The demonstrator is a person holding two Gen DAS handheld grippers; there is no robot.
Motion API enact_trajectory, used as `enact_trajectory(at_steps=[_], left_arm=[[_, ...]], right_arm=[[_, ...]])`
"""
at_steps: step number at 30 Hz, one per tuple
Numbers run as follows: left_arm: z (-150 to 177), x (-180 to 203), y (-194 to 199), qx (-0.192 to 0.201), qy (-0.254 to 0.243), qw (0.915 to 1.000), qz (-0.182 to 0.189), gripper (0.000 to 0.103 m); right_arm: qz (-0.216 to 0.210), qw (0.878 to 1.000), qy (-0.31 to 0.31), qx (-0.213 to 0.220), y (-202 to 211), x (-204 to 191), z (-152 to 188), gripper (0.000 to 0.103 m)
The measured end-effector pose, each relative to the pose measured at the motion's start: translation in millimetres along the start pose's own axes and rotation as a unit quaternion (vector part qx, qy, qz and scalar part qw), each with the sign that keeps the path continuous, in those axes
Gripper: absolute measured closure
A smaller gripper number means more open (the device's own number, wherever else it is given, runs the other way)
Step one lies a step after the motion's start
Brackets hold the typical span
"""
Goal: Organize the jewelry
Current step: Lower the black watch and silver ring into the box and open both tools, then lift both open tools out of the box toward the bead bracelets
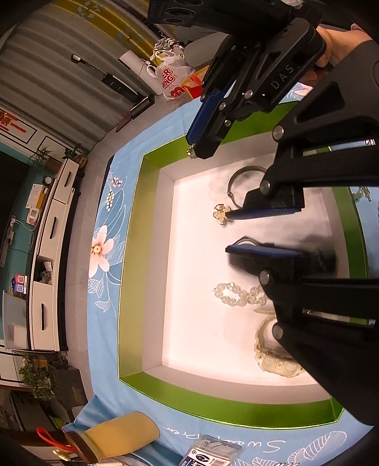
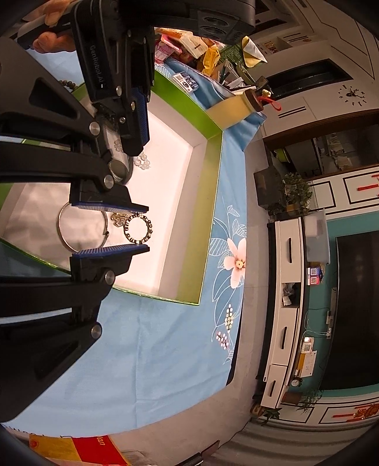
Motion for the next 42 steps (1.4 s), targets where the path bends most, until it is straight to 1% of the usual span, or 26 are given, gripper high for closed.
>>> enact_trajectory(at_steps=[2, 4, 6, 8, 10, 15, 16, 18, 20, 21, 24, 26, 29, 31, 33, 37, 42], left_arm=[[-1, 1, 1, 0.001, -0.001, 1.0, 0.0, 0.086], [-2, 2, 4, 0.004, -0.002, 1.0, 0.0, 0.076], [-3, 2, 10, 0.011, -0.003, 0.9999, -0.001, 0.06], [-4, 3, 17, 0.018, -0.003, 0.9998, 0.002, 0.052], [-2, 3, 26, 0.025, -0.004, 0.9997, 0.0, 0.05], [7, -6, 52, 0.047, -0.005, 0.9987, -0.019, 0.033], [10, -11, 61, 0.054, 0.001, 0.9982, -0.025, 0.032], [15, -19, 73, 0.062, 0.011, 0.9976, -0.028, 0.027], [23, -31, 89, 0.072, 0.029, 0.9964, -0.035, 0.022], [27, -37, 95, 0.076, 0.037, 0.9957, -0.038, 0.02], [45, -59, 118, 0.088, 0.066, 0.9926, -0.052, 0.016], [63, -76, 131, 0.091, 0.084, 0.99, -0.068, 0.015], [91, -95, 142, 0.082, 0.106, 0.9866, -0.092, 0.014], [112, -107, 148, 0.075, 0.118, 0.9844, -0.106, 0.014], [126, -114, 151, 0.069, 0.125, 0.983, -0.116, 0.014], [157, -122, 151, 0.045, 0.138, 0.9818, -0.122, 0.014], [179, -116, 152, 0.035, 0.135, 0.9831, -0.119, 0.014]], right_arm=[[0.006, 1.0, -0.001, 0.0, -2, 2, -1, 0.082], [0.011, 1.0, -0.006, 0.0, -3, 5, -2, 0.082], [0.009, 1.0, -0.013, 0.005, 0, 8, -3, 0.082], [0.007, 1.0, -0.02, 0.009, 4, 10, -2, 0.081], [0.006, 1.0, -0.028, 0.013, 10, 14, 1, 0.081], [0.007, 0.999, -0.033, 0.025, 34, 16, 13, 0.081], [0.007, 0.999, -0.034, 0.027, 38, 16, 15, 0.081], [0.006, 0.999, -0.037, 0.032, 51, 18, 22, 0.08], [0.005, 0.998, -0.043, 0.038, 61, 19, 29, 0.062], [0.006, 0.998, -0.046, 0.043, 69, 19, 35, 0.057], [0.009, 0.998, -0.048, 0.047, 85, 18, 49, 0.057], [0.006, 0.998, -0.05, 0.047, 93, 16, 59, 0.057], [-0.008, 0.998, -0.054, 0.042, 104, 8, 77, 0.057], [-0.018, 0.998, -0.051, 0.035, 108, -1, 90, 0.057], [-0.024, 0.998, -0.044, 0.023, 109, -12, 105, 0.057], [-0.038, 0.999, -0.032, -0.004, 108, -32, 131, 0.057], [-0.057, 0.998, -0.029, -0.027, 107, -54, 153, 0.057]])
Point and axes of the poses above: each gripper's, at about its wrist camera, not at the fingertips, and y roughly against the way its jaws point, x to its right, z to its underside, the point moved 8 cm from there along -y, roughly the way its jaws point, and after that the axes turned 1 degree about -x, right-handed, at the moved point
